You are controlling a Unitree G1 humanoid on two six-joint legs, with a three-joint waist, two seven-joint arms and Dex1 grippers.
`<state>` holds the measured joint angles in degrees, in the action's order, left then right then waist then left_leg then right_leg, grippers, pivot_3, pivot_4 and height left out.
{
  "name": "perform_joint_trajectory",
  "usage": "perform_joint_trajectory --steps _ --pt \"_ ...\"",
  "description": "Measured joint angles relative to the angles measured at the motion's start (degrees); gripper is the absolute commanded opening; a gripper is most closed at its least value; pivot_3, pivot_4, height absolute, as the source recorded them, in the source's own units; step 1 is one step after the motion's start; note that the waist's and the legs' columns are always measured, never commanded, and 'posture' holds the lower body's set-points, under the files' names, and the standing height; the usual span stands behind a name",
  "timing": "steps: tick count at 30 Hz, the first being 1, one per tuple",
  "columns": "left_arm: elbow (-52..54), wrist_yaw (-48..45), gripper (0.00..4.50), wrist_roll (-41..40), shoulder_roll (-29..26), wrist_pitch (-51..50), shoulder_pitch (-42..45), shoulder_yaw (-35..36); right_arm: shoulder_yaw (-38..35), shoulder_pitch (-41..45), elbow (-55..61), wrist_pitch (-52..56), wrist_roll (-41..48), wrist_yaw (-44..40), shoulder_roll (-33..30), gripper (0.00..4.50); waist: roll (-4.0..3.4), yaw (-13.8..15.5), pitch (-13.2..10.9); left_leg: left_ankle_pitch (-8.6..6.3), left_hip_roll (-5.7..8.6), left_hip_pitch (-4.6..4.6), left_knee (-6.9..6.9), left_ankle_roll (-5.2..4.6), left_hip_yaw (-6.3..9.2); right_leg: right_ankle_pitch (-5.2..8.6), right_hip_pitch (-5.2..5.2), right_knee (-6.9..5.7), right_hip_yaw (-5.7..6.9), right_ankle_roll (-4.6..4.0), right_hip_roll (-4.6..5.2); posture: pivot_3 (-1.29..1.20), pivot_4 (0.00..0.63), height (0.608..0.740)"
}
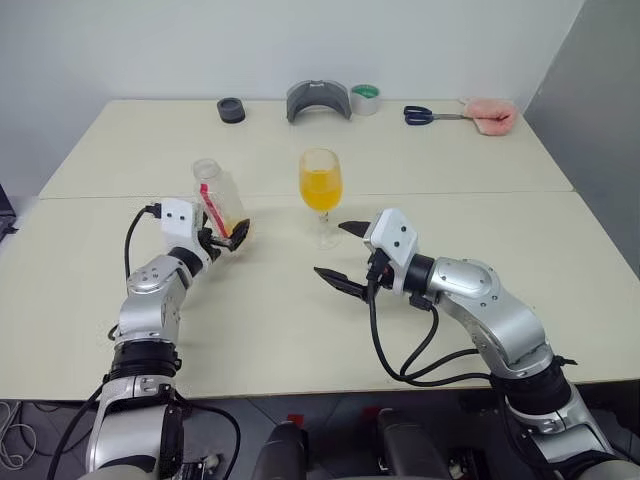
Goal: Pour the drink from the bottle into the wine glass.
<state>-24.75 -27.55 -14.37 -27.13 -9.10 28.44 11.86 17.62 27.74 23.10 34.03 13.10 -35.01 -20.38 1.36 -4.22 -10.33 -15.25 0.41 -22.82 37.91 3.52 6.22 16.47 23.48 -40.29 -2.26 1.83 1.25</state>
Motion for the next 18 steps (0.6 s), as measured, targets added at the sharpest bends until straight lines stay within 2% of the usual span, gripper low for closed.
perform_joint_trajectory --steps 3,8,10,14,18 --pt "2.89 0.43 4.47 0.12 0.42 0.71 -2.51 -0.05 -0.48 -1.98 -0.13 -1.87 -0.39 0.04 -0.04 4.5 0.05 0.11 0.04 0.0 -0.02 0.0 -0.02 0.0 0.01 0.0 -0.01 0.03 0.0 0.0 0.01 0.0 0.15 0.74" --pt "11.42 2.26 4.47 -0.31 0.86 -1.21 -10.37 0.29 -1.58 -15.29 -2.15 -11.05 -1.51 0.75 0.07 4.5 0.12 0.55 0.09 -0.02 -0.08 0.0 -0.06 -0.01 -0.02 0.0 -0.07 0.18 -0.08 0.01 0.05 0.0 0.15 0.74" --pt "14.44 3.22 4.47 -0.83 1.11 -3.28 -12.72 0.61 -3.18 -18.0 -3.14 -14.19 -2.3 2.84 1.33 4.5 0.12 0.62 0.09 -0.02 -0.08 0.03 -0.04 -0.02 -0.02 -0.01 -0.09 0.17 -0.08 0.02 0.03 0.0 0.15 0.74" --pt "21.93 6.58 4.47 -2.34 3.02 -7.31 -16.17 2.49 -10.91 -23.56 -5.23 -21.76 -4.03 12.15 7.03 4.5 0.15 1.24 0.11 -0.02 -0.11 0.09 -0.07 -0.01 -0.04 -0.01 -0.19 0.21 -0.06 0.02 0.03 0.0 0.15 0.74" --pt "28.32 10.61 4.47 -3.26 4.62 -12.17 -19.06 4.04 -14.24 -26.36 -7.83 -24.62 -4.7 16.09 9.51 4.5 0.14 1.26 0.12 -0.02 -0.1 0.15 -0.1 -0.01 -0.1 -0.01 -0.2 0.23 -0.1 0.02 0.01 0.0 0.15 0.74"
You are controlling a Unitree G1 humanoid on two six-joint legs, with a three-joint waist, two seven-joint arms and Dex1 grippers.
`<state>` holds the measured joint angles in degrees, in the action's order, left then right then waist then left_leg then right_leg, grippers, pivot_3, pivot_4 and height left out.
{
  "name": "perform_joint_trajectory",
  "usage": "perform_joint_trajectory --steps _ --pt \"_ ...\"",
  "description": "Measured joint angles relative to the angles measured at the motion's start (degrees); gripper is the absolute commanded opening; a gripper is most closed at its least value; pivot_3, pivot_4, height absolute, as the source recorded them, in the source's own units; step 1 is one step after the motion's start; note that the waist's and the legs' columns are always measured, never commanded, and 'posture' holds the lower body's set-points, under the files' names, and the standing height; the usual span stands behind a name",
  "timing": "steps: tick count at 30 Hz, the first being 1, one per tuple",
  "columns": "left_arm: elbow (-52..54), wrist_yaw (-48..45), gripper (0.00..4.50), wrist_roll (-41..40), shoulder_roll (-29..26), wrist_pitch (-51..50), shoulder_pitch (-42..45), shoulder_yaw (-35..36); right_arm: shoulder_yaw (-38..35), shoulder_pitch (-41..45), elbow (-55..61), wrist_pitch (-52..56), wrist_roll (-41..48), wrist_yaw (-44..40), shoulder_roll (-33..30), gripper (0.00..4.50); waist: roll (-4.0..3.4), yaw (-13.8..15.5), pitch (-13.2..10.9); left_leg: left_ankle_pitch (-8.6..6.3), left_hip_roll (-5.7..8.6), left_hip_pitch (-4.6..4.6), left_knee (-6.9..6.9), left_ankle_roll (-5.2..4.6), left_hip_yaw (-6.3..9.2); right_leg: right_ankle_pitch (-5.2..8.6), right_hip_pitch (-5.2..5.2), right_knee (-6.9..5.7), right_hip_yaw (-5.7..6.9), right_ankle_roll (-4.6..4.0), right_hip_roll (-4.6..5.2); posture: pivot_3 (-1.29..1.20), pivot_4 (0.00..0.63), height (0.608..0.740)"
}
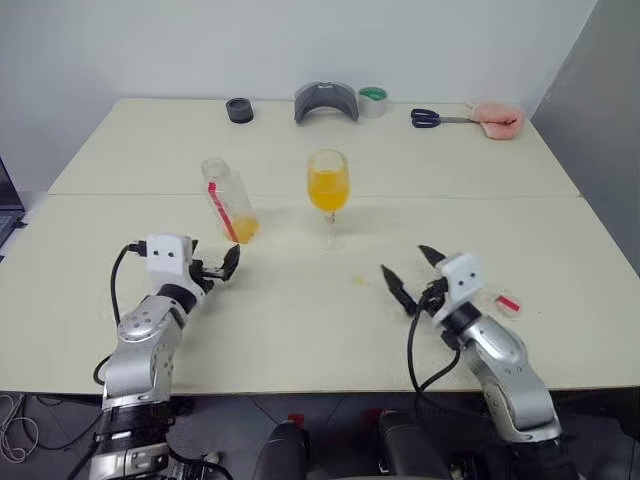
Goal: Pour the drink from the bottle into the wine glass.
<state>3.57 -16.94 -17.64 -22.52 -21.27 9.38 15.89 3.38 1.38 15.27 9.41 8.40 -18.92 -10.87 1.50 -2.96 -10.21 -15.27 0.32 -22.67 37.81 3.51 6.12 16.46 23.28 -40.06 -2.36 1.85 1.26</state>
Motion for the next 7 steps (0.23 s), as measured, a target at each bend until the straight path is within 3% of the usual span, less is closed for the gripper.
perform_joint_trajectory --steps 7 --pt "4.8 1.84 4.47 -0.08 1.58 -0.74 -2.56 0.24 0.1 2.28 -4.03 -2.48 -0.52 0.71 1.45 4.5 0.0 0.07 0.0 0.0 0.03 0.02 -0.01 0.0 -0.04 0.0 -0.03 0.04 0.01 0.0 -0.06 0.0 0.15 0.74"
